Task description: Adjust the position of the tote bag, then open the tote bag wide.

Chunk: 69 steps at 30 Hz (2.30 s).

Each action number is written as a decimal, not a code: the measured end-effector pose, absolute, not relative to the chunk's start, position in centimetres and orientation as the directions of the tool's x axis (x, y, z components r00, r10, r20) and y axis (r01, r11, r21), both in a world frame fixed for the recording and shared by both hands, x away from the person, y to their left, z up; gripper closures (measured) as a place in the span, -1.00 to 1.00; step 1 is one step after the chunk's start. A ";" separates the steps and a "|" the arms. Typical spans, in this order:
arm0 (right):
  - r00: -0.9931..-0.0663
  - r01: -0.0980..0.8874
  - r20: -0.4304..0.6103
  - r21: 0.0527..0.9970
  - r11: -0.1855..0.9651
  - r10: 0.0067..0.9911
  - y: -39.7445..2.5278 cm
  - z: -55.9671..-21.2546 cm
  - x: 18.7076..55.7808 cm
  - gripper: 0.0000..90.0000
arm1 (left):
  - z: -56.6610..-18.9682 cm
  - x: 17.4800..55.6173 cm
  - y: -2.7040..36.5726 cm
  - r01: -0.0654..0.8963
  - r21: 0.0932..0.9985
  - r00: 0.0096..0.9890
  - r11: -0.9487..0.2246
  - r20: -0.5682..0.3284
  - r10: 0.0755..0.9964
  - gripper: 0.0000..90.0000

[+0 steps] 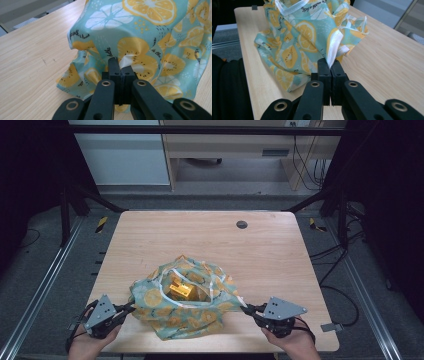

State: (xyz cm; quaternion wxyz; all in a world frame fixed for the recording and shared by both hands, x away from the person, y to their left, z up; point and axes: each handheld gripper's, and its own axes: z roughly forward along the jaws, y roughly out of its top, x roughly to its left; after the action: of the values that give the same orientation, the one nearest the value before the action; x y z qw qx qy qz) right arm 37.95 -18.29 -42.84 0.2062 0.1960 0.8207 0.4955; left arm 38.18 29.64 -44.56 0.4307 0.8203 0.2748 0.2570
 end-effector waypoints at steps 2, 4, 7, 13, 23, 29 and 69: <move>-0.845 0.121 -0.142 0.889 0.443 0.516 -18.3 -43.0 37.9 0.98 | -44.7 38.2 29.5 0.237 0.841 0.719 -0.487 0.185 0.669 1.00; -0.853 0.121 -0.139 0.885 0.450 0.503 -18.3 -43.2 37.9 0.98 | -44.9 38.3 29.4 0.247 0.827 0.725 -0.505 0.188 0.663 1.00; -0.861 0.123 -0.141 0.874 0.470 0.488 -18.3 -43.5 37.9 0.98 | -45.4 38.5 29.1 0.263 0.799 0.735 -0.541 0.198 0.649 1.00; -0.863 0.160 -0.130 0.846 0.508 0.488 -18.0 -44.3 38.2 0.98 | -45.9 38.9 28.7 0.279 0.764 0.736 -0.582 0.219 0.641 1.00; -0.863 0.209 -0.124 0.793 0.571 0.489 -17.2 -45.9 39.2 0.98 | -47.0 40.2 27.8 0.313 0.688 0.742 -0.655 0.254 0.620 1.00; -0.858 0.235 -0.127 0.765 0.599 0.498 -16.5 -46.6 40.3 0.98 | -47.5 41.4 27.5 0.340 0.661 0.729 -0.668 0.263 0.632 1.00; -0.750 0.368 -0.071 0.781 0.504 0.658 -18.1 -46.5 41.4 -0.51 | -46.7 42.2 28.3 0.417 0.775 0.620 -0.476 0.141 0.772 -0.45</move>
State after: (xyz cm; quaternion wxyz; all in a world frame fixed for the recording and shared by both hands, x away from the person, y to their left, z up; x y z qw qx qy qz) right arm 41.38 -18.14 -46.48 0.1831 0.3025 0.8477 0.3953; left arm 42.20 28.33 -46.73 0.3632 0.8235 0.3607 0.2445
